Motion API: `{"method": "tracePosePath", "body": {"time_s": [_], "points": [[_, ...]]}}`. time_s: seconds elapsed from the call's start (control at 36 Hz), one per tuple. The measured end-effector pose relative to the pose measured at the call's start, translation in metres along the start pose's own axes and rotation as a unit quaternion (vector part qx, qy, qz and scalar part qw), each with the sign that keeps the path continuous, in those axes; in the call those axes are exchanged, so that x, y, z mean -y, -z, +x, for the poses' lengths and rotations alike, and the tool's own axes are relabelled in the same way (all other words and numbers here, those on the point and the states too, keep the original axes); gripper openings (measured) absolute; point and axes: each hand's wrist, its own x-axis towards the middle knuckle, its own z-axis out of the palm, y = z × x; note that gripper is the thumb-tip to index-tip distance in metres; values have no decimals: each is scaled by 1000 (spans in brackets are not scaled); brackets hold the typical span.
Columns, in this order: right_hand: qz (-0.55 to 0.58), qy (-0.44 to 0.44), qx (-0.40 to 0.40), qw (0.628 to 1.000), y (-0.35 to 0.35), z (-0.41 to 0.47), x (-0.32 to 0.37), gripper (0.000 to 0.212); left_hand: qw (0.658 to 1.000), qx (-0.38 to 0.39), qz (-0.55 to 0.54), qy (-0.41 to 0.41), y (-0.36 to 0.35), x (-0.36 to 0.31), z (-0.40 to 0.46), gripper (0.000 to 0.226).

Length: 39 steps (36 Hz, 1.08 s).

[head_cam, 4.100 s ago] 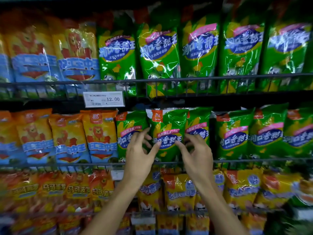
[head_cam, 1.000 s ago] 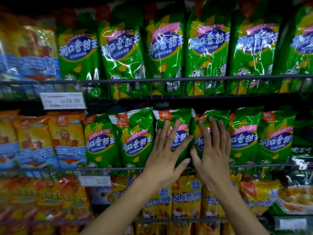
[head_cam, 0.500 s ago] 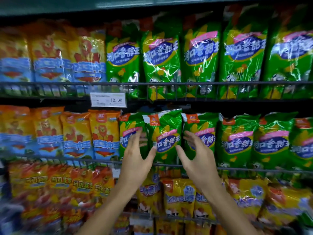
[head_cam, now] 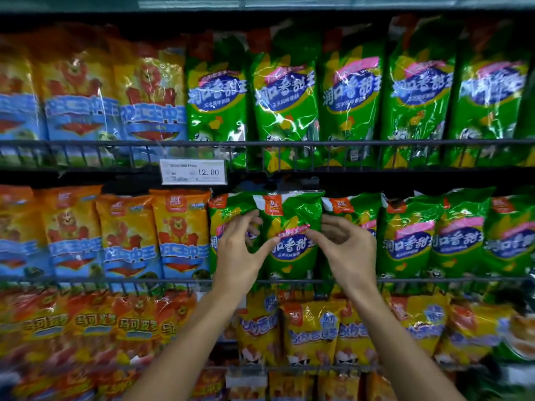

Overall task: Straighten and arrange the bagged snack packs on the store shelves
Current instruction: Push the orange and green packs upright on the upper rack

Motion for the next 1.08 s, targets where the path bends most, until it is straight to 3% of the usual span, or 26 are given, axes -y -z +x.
{"method": "tracePosePath", "body": {"time_s": [0.22,0.58,0.81,0.92,1.08], "points": [[67,25,-36,997,-6,-6,-12,33,999,7,-20,-26,-5,7,5,62],[26,4,-28,999,-8,15,-16,37,999,-18,-5,-38,-15,11,14,76],[-149,-8,104,983,2,-1,-10,71,998,12,4,-66,-6,12,5,53],[-242,7,117,963,-2,-3,-16,54,993,44,54,-100,0,23,-7,39],[-149,-18,100,984,-1,0,-21,41,990,84,101,-51,8,23,-22,44]]}}
